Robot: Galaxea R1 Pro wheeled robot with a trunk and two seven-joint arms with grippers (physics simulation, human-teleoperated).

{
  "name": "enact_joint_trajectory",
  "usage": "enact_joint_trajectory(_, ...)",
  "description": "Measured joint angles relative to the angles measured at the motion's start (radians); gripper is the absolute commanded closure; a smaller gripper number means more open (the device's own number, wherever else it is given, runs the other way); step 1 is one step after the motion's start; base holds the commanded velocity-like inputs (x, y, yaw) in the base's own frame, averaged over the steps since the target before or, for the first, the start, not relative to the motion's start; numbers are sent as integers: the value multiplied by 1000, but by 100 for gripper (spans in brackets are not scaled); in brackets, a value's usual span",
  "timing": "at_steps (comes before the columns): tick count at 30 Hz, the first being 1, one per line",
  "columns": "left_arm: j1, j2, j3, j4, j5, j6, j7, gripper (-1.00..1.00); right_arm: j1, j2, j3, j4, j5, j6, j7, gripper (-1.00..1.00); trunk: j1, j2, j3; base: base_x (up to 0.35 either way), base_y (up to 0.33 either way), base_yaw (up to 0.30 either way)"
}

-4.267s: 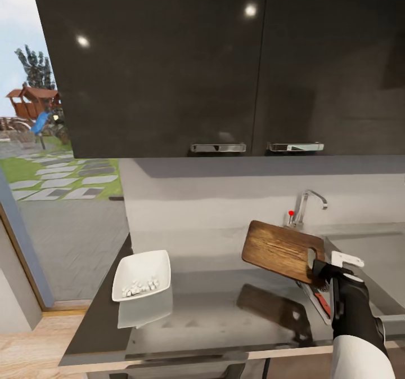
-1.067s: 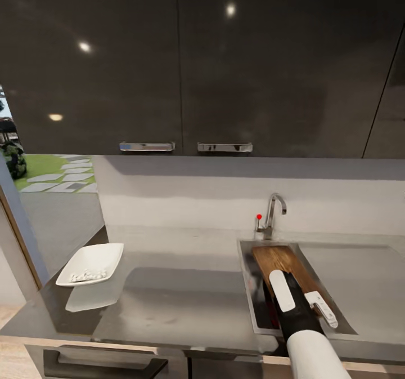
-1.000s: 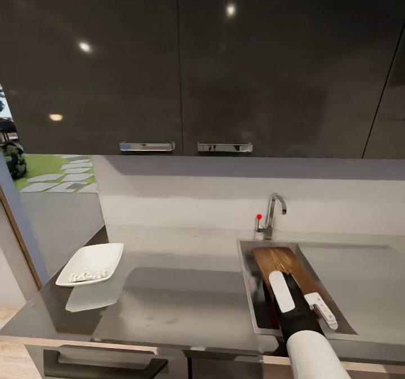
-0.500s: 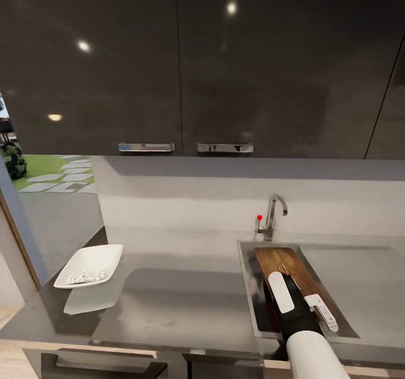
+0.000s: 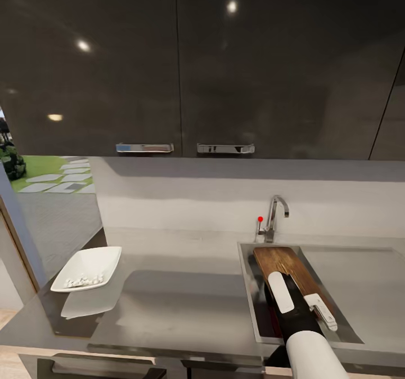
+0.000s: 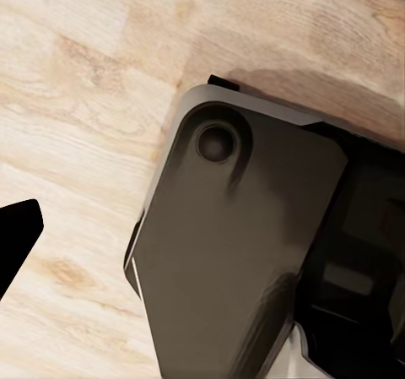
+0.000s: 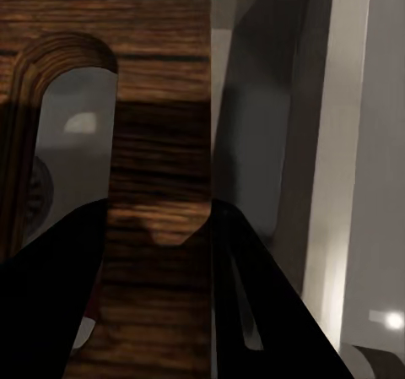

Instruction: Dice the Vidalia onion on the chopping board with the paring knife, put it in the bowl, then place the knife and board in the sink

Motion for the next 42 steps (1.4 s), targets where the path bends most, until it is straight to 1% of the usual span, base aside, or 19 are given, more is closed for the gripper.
enact_joint_trajectory(4,0,-6,0,0,0,0,-1,-100,0,0,1,0,1,1,5,100,0,0,0,0,0,0)
enact_joint_trajectory(16,0,-3,0,0,0,1,-3,-100,0,0,-5,0,2,0,5,100,0,0,0,0,0,0)
enact_joint_trajectory(17,0,-3,0,0,0,1,-3,-100,0,0,-5,4,2,-1,5,100,0,0,0,0,0,0)
enact_joint_trajectory(20,0,-3,0,0,0,1,-3,-100,0,0,-7,74,-5,-4,7,100,0,0,0,0,0,0)
enact_joint_trajectory(23,0,-4,0,0,0,1,-2,-100,0,0,-8,118,-2,-33,8,100,0,0,0,0,0,0)
enact_joint_trajectory(27,0,-6,0,0,0,1,-2,-100,0,0,-7,133,0,-67,8,100,0,0,0,0,0,0)
enact_joint_trajectory(34,0,-7,0,0,0,0,-2,-100,0,0,-7,136,1,-72,8,100,0,0,0,23,0,0)
enact_joint_trajectory(42,0,-7,0,0,0,0,-3,-100,0,0,-7,136,0,-72,8,100,0,0,0,139,0,0)
